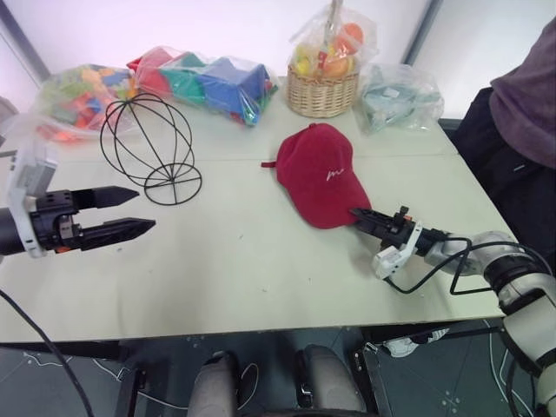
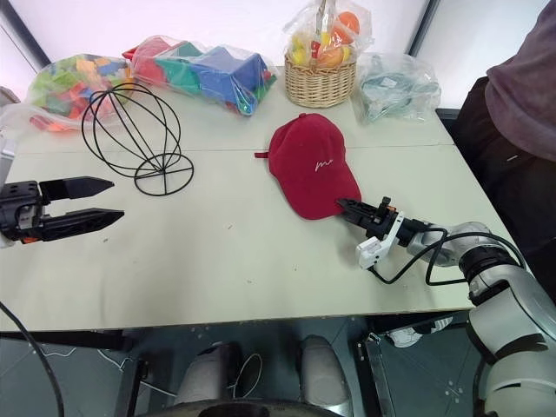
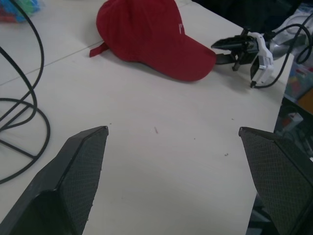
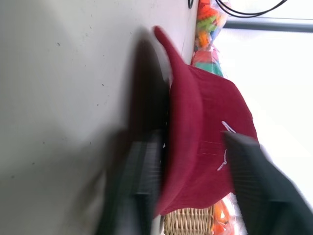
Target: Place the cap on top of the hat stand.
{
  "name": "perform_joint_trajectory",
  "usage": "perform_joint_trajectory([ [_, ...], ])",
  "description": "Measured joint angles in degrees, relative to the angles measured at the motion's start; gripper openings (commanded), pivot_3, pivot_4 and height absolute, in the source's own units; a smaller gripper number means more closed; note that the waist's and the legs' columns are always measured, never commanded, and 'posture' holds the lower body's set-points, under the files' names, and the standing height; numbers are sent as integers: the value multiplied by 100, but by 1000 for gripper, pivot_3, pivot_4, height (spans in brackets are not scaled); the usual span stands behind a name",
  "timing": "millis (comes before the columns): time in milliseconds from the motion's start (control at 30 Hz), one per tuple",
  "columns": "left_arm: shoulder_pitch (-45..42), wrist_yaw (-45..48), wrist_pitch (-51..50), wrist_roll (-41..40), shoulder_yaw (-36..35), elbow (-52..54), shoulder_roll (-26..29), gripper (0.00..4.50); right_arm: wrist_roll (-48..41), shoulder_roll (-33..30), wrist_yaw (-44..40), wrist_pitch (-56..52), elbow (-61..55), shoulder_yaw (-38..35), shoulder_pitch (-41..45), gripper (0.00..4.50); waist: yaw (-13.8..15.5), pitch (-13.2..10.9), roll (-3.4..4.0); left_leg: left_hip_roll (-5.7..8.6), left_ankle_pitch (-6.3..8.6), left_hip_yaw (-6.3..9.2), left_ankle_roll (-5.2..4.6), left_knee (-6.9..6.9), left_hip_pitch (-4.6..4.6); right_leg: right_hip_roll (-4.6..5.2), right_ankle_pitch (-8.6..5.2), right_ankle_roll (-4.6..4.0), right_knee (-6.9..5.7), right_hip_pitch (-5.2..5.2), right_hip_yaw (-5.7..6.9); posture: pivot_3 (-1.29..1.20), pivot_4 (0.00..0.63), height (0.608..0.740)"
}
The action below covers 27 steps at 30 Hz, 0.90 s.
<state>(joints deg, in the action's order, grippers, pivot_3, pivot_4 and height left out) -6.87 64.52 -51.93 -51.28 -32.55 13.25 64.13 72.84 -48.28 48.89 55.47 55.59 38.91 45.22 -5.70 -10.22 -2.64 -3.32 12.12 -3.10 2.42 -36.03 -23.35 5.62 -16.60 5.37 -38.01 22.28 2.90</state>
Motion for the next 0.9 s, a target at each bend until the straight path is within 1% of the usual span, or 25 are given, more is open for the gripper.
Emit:
perform_joint_trajectory([
  [33, 13, -20, 0, 0, -35, 15, -5, 4500, -1, 3, 60, -1, -6, 22, 59, 65, -3, 2, -2, -4, 1, -3, -1, 0, 4, -2, 1, -4, 0, -1, -1, 0, 150, 740],
  [267, 136, -110, -4, -9, -37, 77, -117, 4500, -32, 33, 104, -65, -15, 141, 136, 65, 14, 2, -2, -9, 2, -4, 0, 4, 3, -6, -1, -10, -1, 2, -3, 0, 150, 740],
  [367, 163, -143, -3, -8, -61, 98, -117, 4500, -466, 84, -233, 12, -33, -3, 53, 65, 14, 1, -2, -11, 3, -4, -1, 7, 3, -8, -2, -11, -1, 3, -2, 0, 150, 740],
  [433, 190, -162, -3, 16, -207, 94, -107, 4500, -1056, 242, -705, 0, -110, -286, -96, 65, 17, -2, 3, -11, 3, -4, -1, 8, 0, -8, -2, -11, -1, 7, -3, 0, 150, 740],
  [533, 258, -150, -40, 107, -621, -5, 98, 4500, -2123, 308, -1641, -305, -877, -898, -404, 65, 48, -25, 31, -10, 3, -7, -1, 7, -12, -5, -1, -10, 0, 18, -2, 0, 150, 740],
  [633, 336, -38, -118, 229, -1165, -195, 415, 4500, -3143, 362, -2772, -1206, -2426, -1660, -565, 65, 83, -36, 45, -11, 4, -7, -3, 12, -14, -7, -2, -10, 0, 25, -1, 0, 150, 740],
  [700, 403, 102, -152, 323, -1396, -332, 611, 4500, -3670, 657, -3525, -2061, -3583, -2155, -555, 65, 130, -36, 45, -19, 4, -7, -3, 14, -14, -16, -2, -11, 0, 29, -1, 0, 150, 740],
  [733, 415, 158, -151, 365, -1442, -389, 673, 4500, -3810, 795, -3760, -2352, -3970, -2263, -498, 65, 164, -36, 46, -22, 4, -7, -3, 14, -14, -19, -3, -12, 0, 29, 0, 0, 150, 740],
  [800, 489, 322, -123, 526, -1588, -610, 770, 4500, -3934, 1309, -4440, -3167, -4800, -2365, -280, 65, 190, -36, 46, -24, 5, -15, -3, 15, -14, -22, -6, -18, 0, 30, 6, 0, 150, 740],
  [900, 487, 432, -37, 708, -1609, -828, 829, 4500, -3905, 1899, -5052, -3958, -5381, -2303, -27, 65, 234, -36, 46, -24, 8, -24, 2, 12, -25, -19, -7, -21, 0, 37, 11, 0, 150, 740],
])
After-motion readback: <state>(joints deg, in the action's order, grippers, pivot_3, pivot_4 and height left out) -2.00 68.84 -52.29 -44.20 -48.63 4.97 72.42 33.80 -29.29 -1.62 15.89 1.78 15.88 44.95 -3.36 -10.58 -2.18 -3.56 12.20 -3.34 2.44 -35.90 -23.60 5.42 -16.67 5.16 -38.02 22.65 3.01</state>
